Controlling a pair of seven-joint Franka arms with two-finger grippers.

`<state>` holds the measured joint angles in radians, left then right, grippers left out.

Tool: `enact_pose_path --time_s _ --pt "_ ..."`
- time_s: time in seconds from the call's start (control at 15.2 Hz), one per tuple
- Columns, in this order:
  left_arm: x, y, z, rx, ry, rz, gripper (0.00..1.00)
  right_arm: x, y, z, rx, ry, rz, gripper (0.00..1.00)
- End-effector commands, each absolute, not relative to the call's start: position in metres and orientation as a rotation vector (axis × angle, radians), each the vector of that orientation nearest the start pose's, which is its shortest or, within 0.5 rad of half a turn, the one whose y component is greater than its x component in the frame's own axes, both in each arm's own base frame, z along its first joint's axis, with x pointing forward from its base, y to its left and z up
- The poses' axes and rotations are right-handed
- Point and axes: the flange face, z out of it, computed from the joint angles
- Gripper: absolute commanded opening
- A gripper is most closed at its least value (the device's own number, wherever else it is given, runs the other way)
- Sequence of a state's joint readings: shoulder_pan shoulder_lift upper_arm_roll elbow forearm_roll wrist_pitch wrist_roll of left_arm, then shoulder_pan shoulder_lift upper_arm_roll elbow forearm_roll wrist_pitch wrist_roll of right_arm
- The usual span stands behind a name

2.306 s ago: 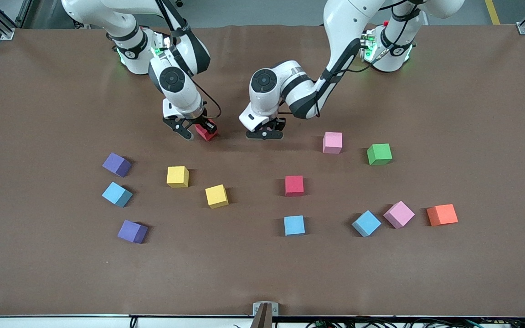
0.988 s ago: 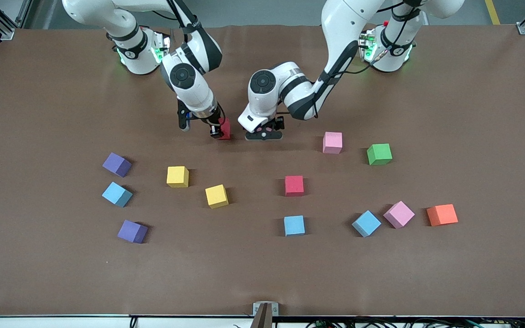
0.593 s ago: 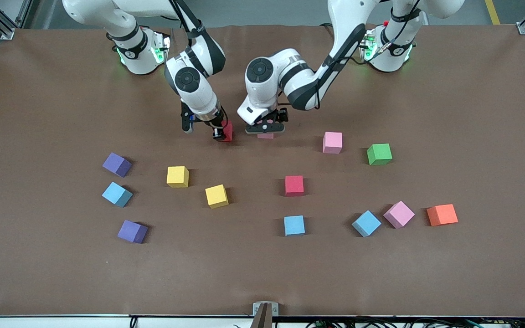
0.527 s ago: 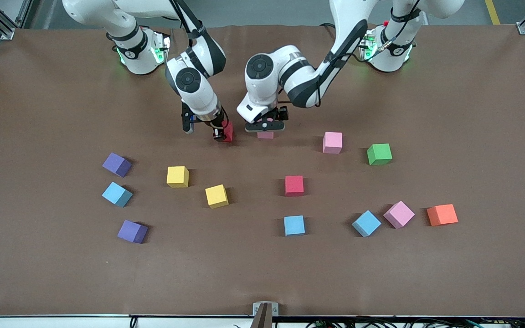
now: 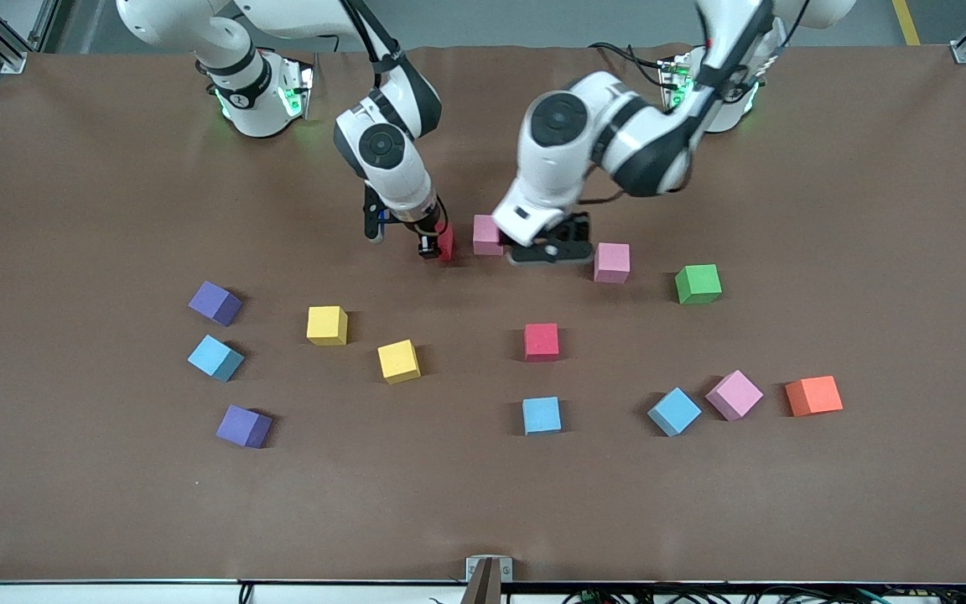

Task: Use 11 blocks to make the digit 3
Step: 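Lower the red block with the right gripper while the left gripper lowers pink, then move the left gripper to the second pink block and grasp it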

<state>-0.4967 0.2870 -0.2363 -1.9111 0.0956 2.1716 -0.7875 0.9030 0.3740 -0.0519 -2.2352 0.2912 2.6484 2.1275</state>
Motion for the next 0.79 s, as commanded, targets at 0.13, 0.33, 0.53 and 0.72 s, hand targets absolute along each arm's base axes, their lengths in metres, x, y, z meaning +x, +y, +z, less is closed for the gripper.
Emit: enact_pose_path --time_s 0.13,0.33,0.53,0.72 --pt "0.486 -0.321 0.338 -3.088 0.088 0.077 1.0 0.361 0.428 0.201 -2.202 2.148 0.194 0.31" --pt "0.493 -0.296 0.32 -3.076 0.075 0.123 1.0 0.363 0.437 0.201 -2.17 2.169 0.195 0.31" --pt "0.5 -0.265 0.288 -3.067 0.101 0.187 1.0 0.362 0.442 0.2 -2.166 2.172 0.196 0.31" --pt "0.486 -0.263 0.258 -3.094 0.1 0.164 1.0 0.359 0.444 0.2 -2.174 2.167 0.197 0.31"
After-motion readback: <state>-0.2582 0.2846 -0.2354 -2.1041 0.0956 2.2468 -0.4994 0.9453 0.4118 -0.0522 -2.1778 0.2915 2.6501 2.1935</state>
